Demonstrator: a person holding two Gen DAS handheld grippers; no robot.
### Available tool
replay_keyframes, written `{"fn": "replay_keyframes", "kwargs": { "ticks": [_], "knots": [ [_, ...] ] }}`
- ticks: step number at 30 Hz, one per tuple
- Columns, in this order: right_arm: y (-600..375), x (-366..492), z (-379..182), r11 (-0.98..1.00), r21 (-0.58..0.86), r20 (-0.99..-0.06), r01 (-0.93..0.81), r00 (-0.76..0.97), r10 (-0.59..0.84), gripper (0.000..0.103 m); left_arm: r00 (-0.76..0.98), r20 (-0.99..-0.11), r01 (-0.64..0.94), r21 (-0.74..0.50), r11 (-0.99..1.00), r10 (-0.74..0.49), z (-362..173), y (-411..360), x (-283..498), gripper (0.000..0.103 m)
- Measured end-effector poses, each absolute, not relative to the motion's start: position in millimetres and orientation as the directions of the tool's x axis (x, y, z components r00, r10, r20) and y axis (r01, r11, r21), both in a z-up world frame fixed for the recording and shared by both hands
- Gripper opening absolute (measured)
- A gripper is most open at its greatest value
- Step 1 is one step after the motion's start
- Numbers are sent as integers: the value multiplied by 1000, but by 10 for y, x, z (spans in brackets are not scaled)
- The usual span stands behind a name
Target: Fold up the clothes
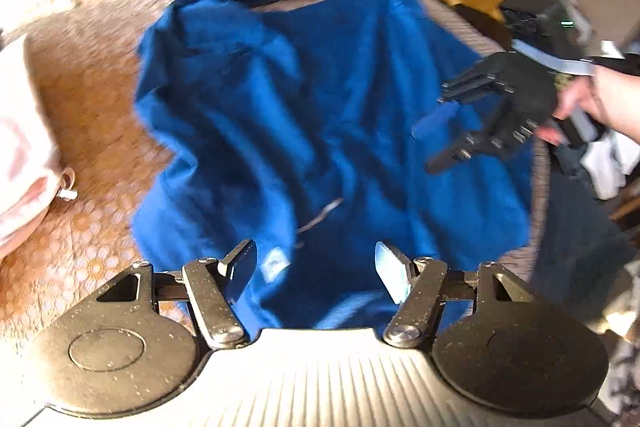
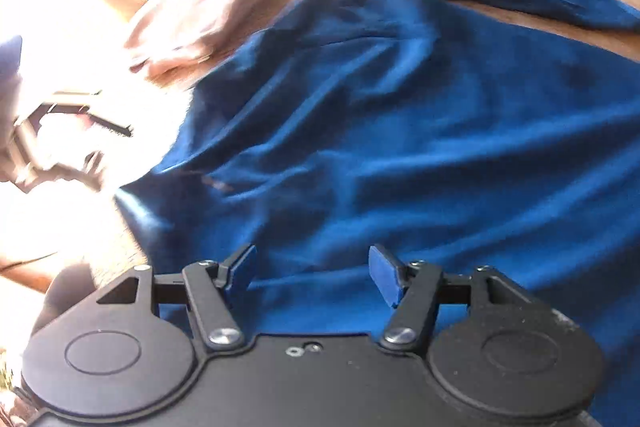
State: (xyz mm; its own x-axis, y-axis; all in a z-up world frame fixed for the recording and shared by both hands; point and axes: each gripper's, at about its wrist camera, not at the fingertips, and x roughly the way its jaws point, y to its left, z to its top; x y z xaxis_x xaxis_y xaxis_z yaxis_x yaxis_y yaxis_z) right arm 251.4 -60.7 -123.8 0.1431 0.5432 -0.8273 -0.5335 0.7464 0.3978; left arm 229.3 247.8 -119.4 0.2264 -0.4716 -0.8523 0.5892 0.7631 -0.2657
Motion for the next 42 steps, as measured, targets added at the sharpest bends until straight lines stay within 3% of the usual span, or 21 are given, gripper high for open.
{"fn": "replay_keyframes", "kwargs": {
  "ticks": [11,17,24,29,42],
  "knots": [
    [605,2968,-1039,675,347,-798,-651,173,577,103,153,-873,671,-253,697,-464,-1580,2348,1909,64],
    [1028,3456,-1039,743,353,-809,-569,213,548,103,118,-881,715,-245,655,-458,-1735,2276,1832,64],
    [1385,3866,-1232,855,248,-868,-455,287,405,103,127,-875,746,-226,626,-467,-1764,2233,1739,70],
    [1589,4046,-1451,913,92,-909,-397,341,240,103,141,-866,751,-223,622,-480,-1755,2272,1655,71],
    [1632,4530,-1389,917,200,-865,-344,377,331,103,146,-840,742,-256,619,-523,-1802,2320,1670,71]
  ]
}}
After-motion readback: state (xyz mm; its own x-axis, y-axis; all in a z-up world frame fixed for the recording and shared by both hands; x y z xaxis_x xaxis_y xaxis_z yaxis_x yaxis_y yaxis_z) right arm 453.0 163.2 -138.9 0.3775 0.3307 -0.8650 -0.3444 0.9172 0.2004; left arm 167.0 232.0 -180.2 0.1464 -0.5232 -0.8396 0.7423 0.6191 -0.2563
